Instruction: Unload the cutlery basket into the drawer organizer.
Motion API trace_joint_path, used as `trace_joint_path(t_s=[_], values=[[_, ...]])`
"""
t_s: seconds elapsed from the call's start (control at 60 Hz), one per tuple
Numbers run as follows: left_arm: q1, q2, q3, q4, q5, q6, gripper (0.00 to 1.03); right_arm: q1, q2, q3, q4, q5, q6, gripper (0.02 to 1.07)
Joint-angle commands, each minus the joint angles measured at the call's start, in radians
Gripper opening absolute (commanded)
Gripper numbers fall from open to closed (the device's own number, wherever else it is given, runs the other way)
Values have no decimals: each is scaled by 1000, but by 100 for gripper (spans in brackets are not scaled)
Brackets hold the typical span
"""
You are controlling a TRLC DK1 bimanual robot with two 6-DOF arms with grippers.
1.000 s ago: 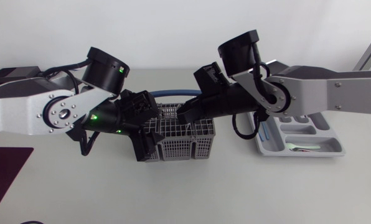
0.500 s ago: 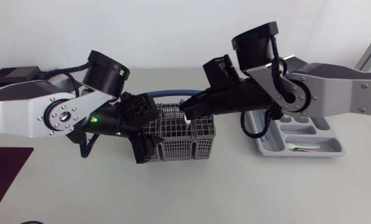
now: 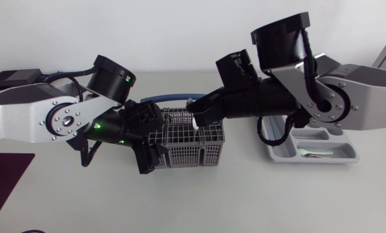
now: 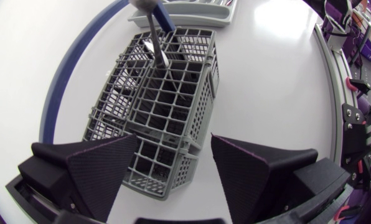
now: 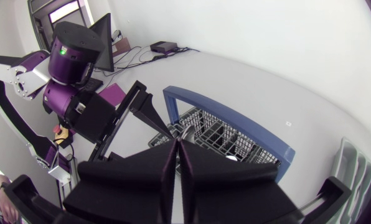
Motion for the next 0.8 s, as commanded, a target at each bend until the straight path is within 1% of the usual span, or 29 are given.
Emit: trace_joint_path(t_s=[0.0, 0.1, 0.283, 0.4, 0.517, 0.65, 0.783], values=[[3, 21, 26, -23, 19, -15, 96, 25, -29, -32, 1, 14, -16, 8], [4, 21, 31, -35, 38, -25, 96, 38, -47, -37, -2, 17, -21, 8], [1, 21, 32, -44, 39, -27, 96, 53, -104, -49, -11, 15, -36, 8], [0, 15, 34, -50, 41, -33, 96, 53, -159, -49, -58, 14, -47, 8], [-8, 11, 48, -72, 41, -47, 96, 39, -240, -49, -140, 15, -76, 8], [-26, 10, 71, -90, 41, -77, 96, -30, -345, -47, -288, 9, -142, 8], [-36, 19, 98, -106, 41, -111, 96, -125, -400, -58, -423, 7, -223, 8]])
